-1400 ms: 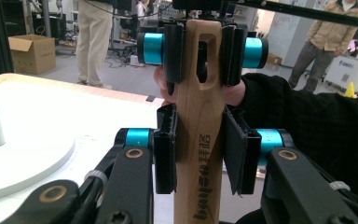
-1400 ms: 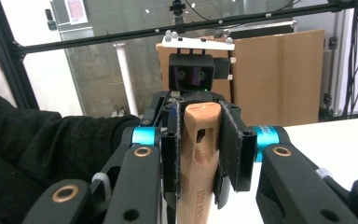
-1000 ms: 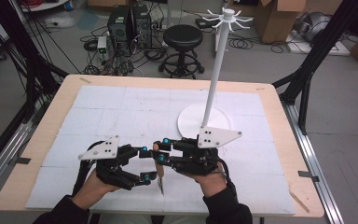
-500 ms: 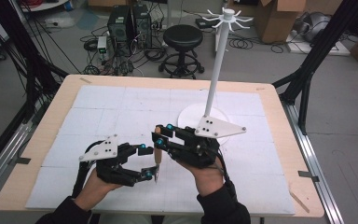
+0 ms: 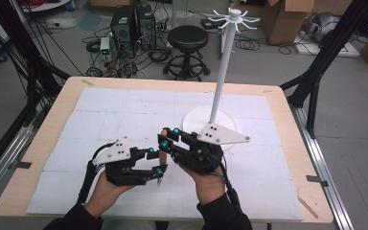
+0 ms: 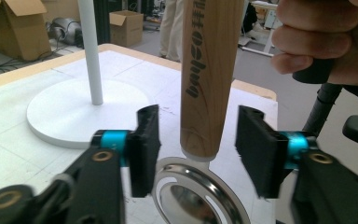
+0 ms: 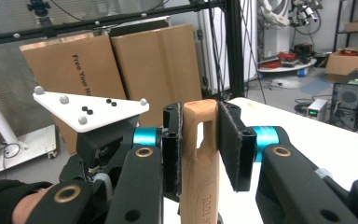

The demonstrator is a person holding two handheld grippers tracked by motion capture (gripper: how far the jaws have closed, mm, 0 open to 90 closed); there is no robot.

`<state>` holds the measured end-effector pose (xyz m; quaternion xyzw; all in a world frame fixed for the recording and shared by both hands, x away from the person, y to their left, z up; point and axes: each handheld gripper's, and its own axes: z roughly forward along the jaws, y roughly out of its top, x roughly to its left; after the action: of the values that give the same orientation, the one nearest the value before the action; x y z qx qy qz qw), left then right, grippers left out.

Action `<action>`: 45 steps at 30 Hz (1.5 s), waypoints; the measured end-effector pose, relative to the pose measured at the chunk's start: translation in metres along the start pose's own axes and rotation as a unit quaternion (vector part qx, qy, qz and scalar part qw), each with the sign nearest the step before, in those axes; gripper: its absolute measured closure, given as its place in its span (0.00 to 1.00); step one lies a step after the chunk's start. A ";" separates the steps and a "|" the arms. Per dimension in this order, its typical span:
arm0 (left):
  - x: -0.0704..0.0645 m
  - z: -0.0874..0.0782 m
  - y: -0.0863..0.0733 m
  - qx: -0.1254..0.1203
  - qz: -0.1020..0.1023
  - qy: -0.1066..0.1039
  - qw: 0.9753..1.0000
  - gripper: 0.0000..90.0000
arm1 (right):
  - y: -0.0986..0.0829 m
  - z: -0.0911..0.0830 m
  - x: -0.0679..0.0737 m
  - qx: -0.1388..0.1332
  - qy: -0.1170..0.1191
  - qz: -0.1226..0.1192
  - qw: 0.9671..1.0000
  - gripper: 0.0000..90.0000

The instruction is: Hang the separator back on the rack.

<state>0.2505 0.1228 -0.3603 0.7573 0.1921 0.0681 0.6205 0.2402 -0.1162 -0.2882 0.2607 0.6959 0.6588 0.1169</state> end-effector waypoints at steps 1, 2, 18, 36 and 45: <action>0.000 0.000 0.000 0.002 0.003 0.000 1.000 0.61 | 0.000 0.000 0.000 0.001 0.000 0.003 1.000 0.80; 0.000 0.001 0.001 0.003 0.004 -0.001 1.000 0.65 | -0.001 0.000 0.000 0.000 -0.003 0.003 1.000 0.80; -0.002 0.002 0.002 0.018 0.009 -0.003 1.000 0.79 | -0.007 -0.002 -0.003 -0.005 -0.007 0.017 1.000 0.79; -0.002 -0.002 0.004 -0.004 0.005 -0.089 0.996 0.79 | -0.014 -0.028 -0.035 -0.035 0.112 0.030 0.993 0.24; -0.003 -0.003 0.003 -0.007 0.014 -0.151 0.988 0.79 | -0.030 -0.037 -0.050 -0.040 0.189 0.026 0.981 0.28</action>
<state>0.2470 0.1235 -0.3566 0.7570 0.0851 -0.0370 0.6468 0.2569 -0.1730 -0.3229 0.1444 0.6713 0.7266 -0.0230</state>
